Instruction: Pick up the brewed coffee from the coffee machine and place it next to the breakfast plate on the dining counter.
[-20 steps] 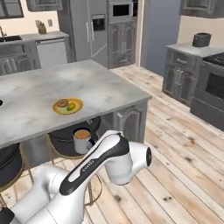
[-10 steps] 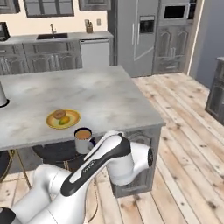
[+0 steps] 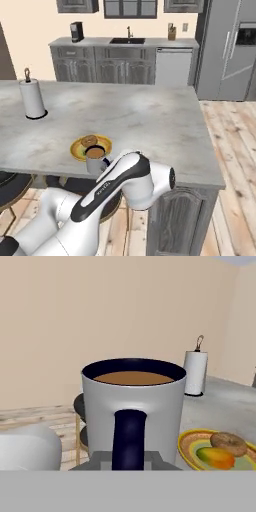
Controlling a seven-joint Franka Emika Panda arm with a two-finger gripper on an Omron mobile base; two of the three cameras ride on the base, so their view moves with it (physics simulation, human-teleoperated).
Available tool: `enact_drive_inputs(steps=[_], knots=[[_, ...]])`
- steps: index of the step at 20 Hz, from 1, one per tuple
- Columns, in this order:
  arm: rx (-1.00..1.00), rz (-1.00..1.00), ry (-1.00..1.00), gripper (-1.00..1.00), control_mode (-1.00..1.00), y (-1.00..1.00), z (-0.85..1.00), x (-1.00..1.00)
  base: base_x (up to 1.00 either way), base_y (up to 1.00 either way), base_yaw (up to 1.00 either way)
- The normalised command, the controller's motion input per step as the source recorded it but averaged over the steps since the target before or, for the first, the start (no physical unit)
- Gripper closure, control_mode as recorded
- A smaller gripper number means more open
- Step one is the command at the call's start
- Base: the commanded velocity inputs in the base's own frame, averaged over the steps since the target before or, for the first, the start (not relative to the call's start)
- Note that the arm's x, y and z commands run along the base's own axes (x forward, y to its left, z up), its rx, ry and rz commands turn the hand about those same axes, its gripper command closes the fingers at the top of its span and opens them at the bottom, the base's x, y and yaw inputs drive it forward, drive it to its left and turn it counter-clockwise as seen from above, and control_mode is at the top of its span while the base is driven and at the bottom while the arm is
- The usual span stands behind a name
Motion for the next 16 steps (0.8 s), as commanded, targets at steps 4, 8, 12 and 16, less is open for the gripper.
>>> enact_drive_inputs(steps=[4,8,12,16], knots=[[0.00,0.00,0.00,1.00,1.00,0.00,0.00,0.00,0.96,-0.09,0.62],[0.00,0.05,0.00,1.00,-1.00,-0.04,-0.04,0.13,0.60,-0.10,0.41],[0.00,0.01,0.04,1.00,-1.00,-0.16,-0.02,0.44,0.00,0.00,0.00],[0.00,-0.01,0.05,1.00,-1.00,-0.23,0.00,0.42,0.00,0.00,0.00]])
